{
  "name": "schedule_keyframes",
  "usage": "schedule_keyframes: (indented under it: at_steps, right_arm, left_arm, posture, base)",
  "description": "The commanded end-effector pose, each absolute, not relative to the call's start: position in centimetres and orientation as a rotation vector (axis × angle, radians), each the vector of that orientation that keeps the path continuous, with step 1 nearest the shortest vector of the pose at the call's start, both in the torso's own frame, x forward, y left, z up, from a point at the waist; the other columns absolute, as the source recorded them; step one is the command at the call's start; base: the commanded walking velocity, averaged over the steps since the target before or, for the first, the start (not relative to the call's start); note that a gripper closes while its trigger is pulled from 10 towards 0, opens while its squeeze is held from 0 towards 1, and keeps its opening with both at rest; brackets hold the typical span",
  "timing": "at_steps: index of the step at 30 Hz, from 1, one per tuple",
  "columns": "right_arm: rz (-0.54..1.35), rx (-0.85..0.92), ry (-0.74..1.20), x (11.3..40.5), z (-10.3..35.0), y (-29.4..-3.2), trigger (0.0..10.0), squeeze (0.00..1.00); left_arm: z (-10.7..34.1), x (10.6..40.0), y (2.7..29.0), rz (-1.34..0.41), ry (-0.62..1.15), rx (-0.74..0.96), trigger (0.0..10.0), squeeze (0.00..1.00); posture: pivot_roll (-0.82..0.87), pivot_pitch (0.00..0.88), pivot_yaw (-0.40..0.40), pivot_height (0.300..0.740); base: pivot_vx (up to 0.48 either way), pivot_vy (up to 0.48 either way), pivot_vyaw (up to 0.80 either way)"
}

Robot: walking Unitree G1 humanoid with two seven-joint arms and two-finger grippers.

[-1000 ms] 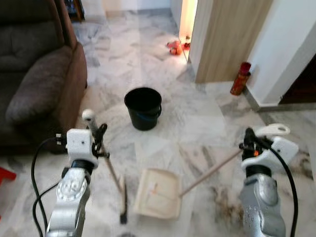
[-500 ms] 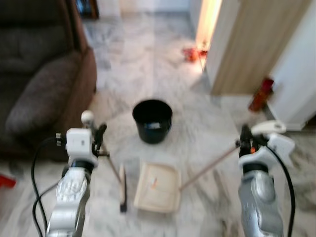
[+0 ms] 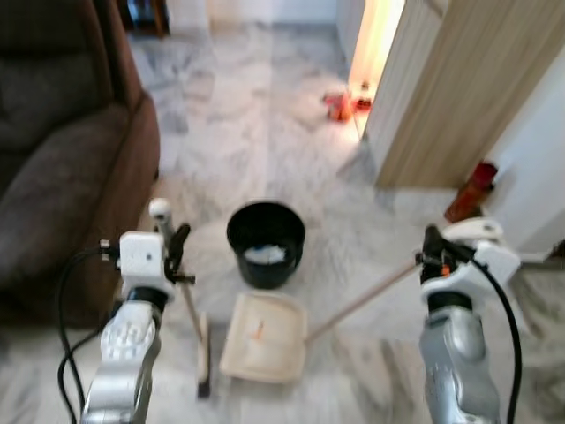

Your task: Sweep floor

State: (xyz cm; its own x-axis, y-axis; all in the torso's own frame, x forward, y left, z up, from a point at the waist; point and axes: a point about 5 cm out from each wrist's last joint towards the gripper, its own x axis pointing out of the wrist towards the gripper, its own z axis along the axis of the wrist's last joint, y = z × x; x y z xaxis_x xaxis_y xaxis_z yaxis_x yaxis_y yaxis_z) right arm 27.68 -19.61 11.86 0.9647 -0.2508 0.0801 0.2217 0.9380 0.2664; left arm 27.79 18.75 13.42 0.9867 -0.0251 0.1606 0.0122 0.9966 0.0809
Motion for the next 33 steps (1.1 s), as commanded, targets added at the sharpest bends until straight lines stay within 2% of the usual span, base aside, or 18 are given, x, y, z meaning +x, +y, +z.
schedule_keyframes:
  at_steps: [1,18,33]
  right_arm:
    - [-0.222,0.288,-0.157,27.7,12.7,-19.2,10.0,0.0]
    - [-0.189,0.252,-0.166,27.1,13.3,-19.5,10.0,0.0]
    - [-0.071,0.225,-0.291,25.4,18.3,-19.5,10.0,0.0]
  left_arm:
    - [13.9,27.6,18.9,-0.016,-0.193,0.107,10.0,0.0]
    - [13.6,27.5,18.8,-0.019,-0.181,0.11,10.0,0.0]
    - [13.5,27.7,18.8,-0.022,-0.176,0.111,10.0,0.0]
  posture:
    - [0.08,0.104,-0.028,0.74]
    - [0.08,0.11,-0.03,0.74]
    - [0.07,0.118,-0.028,0.74]
  base:
    - [0.0,0.0,0.0]
    - [0.0,0.0,0.0]
    - [0.0,0.0,0.0]
